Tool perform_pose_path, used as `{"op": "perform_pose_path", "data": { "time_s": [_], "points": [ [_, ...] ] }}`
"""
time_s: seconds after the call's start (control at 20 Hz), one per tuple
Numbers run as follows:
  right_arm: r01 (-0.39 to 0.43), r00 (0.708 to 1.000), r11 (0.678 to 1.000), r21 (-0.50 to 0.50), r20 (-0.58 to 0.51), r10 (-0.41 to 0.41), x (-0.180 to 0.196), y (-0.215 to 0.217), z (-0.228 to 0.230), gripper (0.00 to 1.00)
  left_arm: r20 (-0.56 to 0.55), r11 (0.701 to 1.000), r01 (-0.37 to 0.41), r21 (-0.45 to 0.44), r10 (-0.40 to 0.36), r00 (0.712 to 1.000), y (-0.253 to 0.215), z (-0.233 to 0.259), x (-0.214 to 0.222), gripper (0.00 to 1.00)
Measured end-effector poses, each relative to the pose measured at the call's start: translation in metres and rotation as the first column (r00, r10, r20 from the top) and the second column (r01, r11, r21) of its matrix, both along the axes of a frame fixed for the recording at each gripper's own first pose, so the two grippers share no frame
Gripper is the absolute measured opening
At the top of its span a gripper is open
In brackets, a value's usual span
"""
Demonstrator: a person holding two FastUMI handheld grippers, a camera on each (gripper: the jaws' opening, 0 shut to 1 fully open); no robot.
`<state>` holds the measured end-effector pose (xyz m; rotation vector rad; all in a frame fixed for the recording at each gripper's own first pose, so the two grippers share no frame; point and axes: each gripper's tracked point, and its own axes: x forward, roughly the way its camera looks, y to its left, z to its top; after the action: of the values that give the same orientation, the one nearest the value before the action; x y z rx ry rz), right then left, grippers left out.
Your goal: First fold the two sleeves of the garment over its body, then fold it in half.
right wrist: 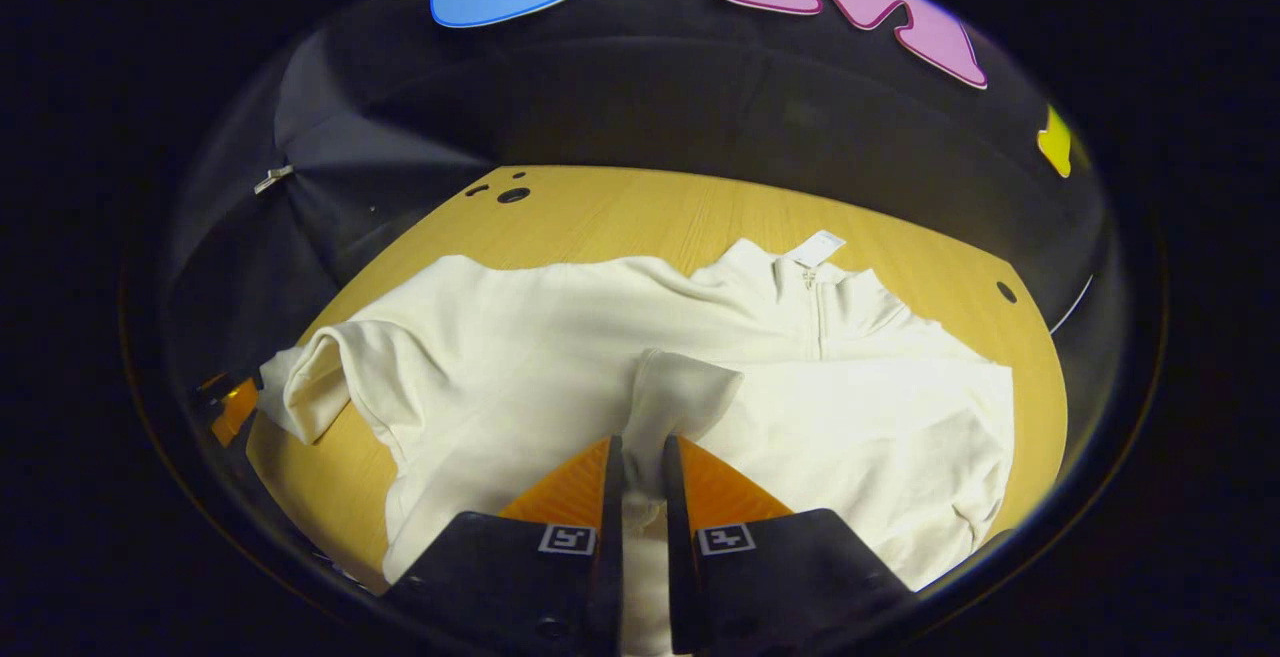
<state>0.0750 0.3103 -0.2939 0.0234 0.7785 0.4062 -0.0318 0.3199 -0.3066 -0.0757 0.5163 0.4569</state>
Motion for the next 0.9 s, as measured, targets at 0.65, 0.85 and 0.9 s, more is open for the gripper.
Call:
{"op": "perform_pose_path", "data": {
  "time_s": [0.65,0.85,0.9],
  "points": [
    [-0.146,0.987,0.964,0.221,-0.034,0.157,-0.057,0.032,0.036,0.59,-0.094,0.999,-0.029,-0.030,0.026,0.995,0.008,-0.041,0.009,0.97],
    [-0.098,0.995,0.972,0.215,-0.007,0.102,-0.058,-0.005,0.044,0.59,-0.105,0.998,-0.039,-0.051,0.033,0.994,0.004,-0.047,0.008,0.98],
    [-0.079,0.997,0.972,0.223,-0.007,0.083,-0.060,-0.013,0.046,0.59,-0.109,0.998,-0.036,-0.061,0.029,0.994,0.003,-0.048,0.007,0.98]
  ]
}}
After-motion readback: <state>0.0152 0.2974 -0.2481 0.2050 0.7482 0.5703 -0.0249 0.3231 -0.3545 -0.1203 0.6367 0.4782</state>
